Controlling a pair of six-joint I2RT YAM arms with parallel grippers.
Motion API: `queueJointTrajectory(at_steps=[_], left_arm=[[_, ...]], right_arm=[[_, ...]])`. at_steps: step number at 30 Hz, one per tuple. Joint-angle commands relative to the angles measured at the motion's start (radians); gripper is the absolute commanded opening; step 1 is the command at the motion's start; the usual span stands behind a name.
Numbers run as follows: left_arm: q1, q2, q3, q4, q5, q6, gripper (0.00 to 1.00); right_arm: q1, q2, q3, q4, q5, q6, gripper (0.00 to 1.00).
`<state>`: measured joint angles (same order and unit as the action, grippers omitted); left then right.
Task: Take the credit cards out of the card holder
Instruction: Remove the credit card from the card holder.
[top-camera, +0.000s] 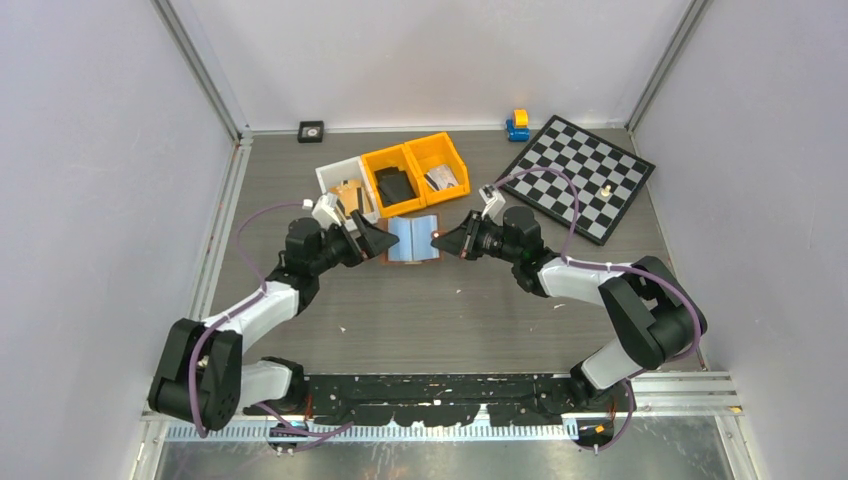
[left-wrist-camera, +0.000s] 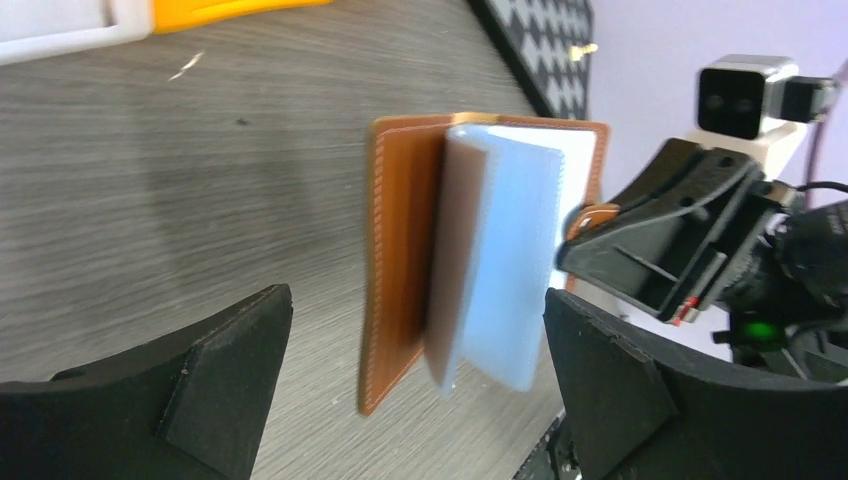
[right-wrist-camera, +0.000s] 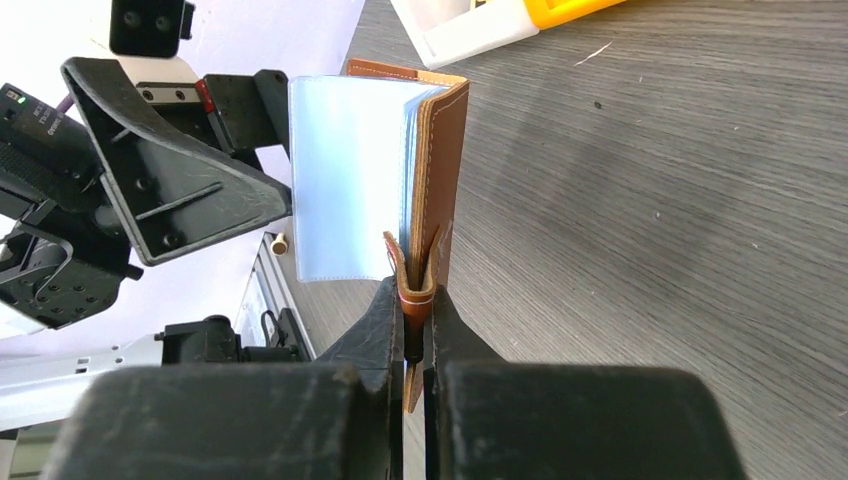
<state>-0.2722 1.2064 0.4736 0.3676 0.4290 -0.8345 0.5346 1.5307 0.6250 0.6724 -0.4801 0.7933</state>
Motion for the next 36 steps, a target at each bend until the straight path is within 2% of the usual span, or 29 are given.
queueJointTrajectory(at_steps=[1, 11, 20, 23, 27, 28, 30, 33, 36], left_arm=[[-0.001, 0.038, -0.001, 0.203, 0.120, -0.044, 1.00], [-0.003, -0.029, -0.024, 0.161, 0.055, -0.012, 1.00], [-0.107, 0.183, 0.096, 0.172, 0.173, 0.019, 0.99], [-0.108, 0.193, 0.086, 0.233, 0.196, -0.001, 0.99], [-0.116, 0.173, 0.080, 0.230, 0.186, 0.007, 0.99], [-0.117, 0.171, 0.082, 0.218, 0.179, 0.011, 0.98], [-0.117, 0.172, 0.087, 0.189, 0.168, 0.019, 0.91], [-0.116, 0.168, 0.092, 0.164, 0.149, 0.027, 0.76], [-0.116, 0.163, 0.095, 0.141, 0.130, 0.030, 0.59]], right_arm=[[0.006, -0.017, 0.036, 0.078, -0.033, 0.001, 0.01], [0.007, -0.012, 0.033, 0.112, -0.057, 0.019, 0.00], [0.012, 0.021, 0.038, 0.185, -0.101, 0.067, 0.01], [0.018, 0.032, 0.043, 0.184, -0.104, 0.064, 0.01], [0.029, 0.055, 0.057, 0.190, -0.118, 0.065, 0.00], [0.031, 0.058, 0.057, 0.196, -0.121, 0.064, 0.01], [0.037, 0.058, 0.057, 0.204, -0.125, 0.066, 0.08], [0.035, 0.051, 0.053, 0.211, -0.123, 0.069, 0.21], [0.035, 0.037, 0.042, 0.213, -0.109, 0.067, 0.27]])
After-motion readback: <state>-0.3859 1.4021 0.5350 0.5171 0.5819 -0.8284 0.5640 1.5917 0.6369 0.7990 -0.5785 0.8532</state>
